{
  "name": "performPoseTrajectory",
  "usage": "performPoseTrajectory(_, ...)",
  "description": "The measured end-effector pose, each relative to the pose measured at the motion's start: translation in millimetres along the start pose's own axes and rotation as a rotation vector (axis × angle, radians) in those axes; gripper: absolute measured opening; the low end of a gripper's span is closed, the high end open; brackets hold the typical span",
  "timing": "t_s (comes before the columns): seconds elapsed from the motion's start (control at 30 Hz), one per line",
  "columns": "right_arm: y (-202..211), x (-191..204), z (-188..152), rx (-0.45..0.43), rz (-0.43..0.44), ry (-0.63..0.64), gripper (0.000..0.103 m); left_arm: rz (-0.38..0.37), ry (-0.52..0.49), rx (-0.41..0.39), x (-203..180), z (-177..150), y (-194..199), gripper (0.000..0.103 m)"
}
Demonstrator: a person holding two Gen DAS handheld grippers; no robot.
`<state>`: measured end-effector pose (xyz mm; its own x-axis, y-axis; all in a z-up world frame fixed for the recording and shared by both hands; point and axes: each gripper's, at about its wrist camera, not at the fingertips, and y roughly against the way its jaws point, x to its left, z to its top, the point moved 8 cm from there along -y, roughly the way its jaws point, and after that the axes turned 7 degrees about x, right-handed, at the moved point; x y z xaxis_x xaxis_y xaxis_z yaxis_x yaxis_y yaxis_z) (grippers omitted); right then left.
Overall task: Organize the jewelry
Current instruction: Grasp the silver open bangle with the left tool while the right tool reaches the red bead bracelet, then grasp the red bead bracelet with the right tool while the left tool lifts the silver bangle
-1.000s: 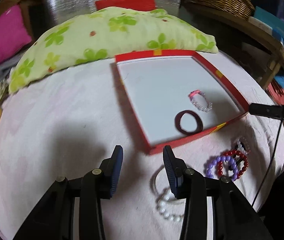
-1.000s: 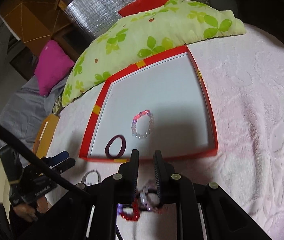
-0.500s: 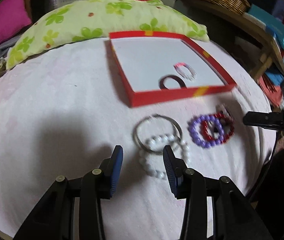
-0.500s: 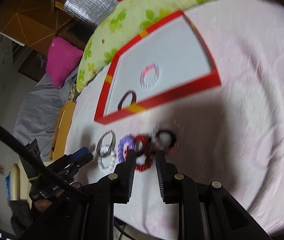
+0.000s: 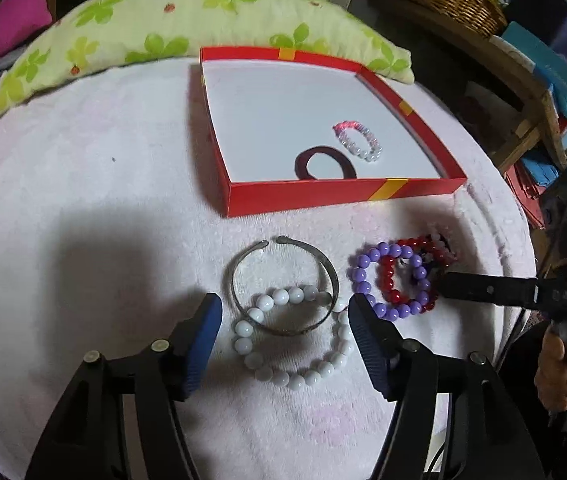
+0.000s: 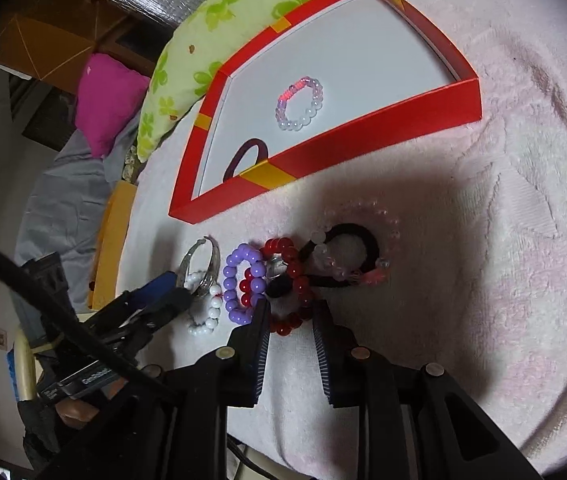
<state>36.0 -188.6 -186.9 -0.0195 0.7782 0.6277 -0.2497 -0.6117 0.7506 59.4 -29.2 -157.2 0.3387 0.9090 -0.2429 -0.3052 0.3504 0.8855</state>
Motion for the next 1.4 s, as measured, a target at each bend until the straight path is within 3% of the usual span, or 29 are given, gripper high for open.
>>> performPoseTrajectory(0.3,7.7,0.1,1.4,-0.058,-0.059,0.033,0.01,0.033,-0.019,-0.013,-0.7,9.5,-12.8,0.066)
performPoseTrajectory(0.67,31.0,18.3,7.9,-0.162,-0.039,0.11,0.01,0.051,-0.047,-0.044,-4.3,15.0,-14.9,0.063)
performPoseTrajectory(0.93,30.7,-3.5,8.4,-0.075,0.063,-0.031,0.011,0.023,-0.01,-0.121,2.5,18.9,9.9,0.063)
performPoseTrajectory(1.1,18.3,-5.2,4.5,-0.032,0.062,-0.053,0.023,0.012,0.015,-0.168,7.3,22.0,24.4,0.063)
performPoseTrajectory(1.4,-2.1,-5.7,4.8,-0.007,0.005,-0.074,0.025,0.002,0.015,-0.176,9.5,20.5,30.0,0.063)
